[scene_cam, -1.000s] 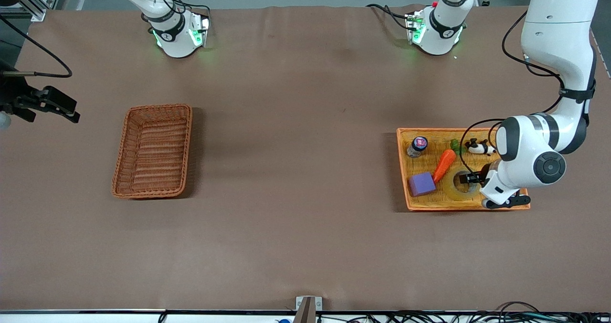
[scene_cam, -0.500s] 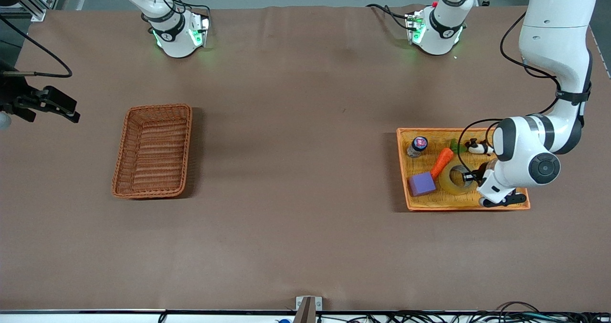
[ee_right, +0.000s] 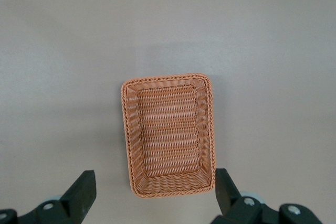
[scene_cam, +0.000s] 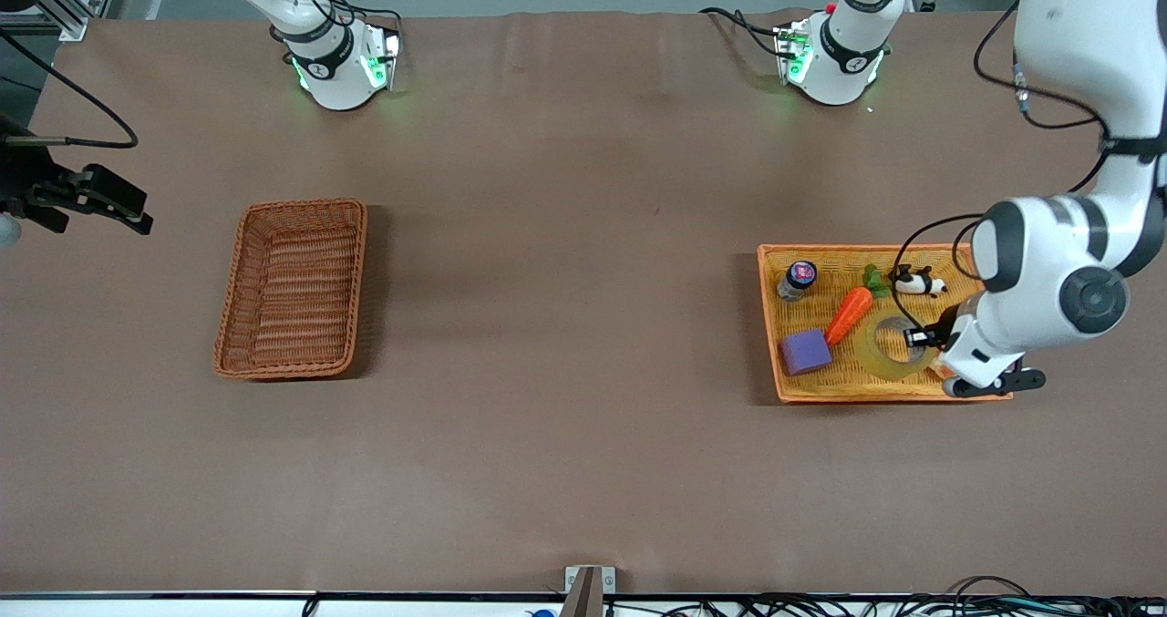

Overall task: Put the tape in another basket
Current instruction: 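Lift the tape roll with the left gripper and carry it toward the basket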

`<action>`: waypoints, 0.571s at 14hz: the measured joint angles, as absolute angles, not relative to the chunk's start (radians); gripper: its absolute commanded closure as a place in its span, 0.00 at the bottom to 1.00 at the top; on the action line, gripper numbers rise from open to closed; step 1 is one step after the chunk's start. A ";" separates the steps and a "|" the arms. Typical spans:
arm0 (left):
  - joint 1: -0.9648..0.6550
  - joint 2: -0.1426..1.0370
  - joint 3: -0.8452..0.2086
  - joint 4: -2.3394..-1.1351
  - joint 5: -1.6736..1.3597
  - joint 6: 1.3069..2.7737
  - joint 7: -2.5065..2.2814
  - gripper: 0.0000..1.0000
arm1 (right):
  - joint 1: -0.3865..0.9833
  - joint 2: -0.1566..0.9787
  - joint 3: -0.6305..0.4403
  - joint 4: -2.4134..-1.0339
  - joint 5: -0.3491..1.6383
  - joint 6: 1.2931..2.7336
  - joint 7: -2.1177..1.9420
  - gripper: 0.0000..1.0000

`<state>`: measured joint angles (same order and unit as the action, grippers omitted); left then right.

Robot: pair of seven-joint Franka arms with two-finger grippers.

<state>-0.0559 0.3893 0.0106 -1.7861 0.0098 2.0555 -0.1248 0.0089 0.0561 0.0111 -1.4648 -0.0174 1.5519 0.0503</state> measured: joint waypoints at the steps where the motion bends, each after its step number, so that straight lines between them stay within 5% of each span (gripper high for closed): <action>1: -0.057 0.351 -0.034 -1.787 0.012 2.022 -0.150 0.97 | 0.009 0.056 0.011 -1.465 -0.017 1.552 0.050 0.00; 8: -0.080 0.372 -0.451 -1.740 0.058 2.002 -0.523 0.96 | 0.009 0.056 0.012 -1.465 -0.017 1.552 0.050 0.00</action>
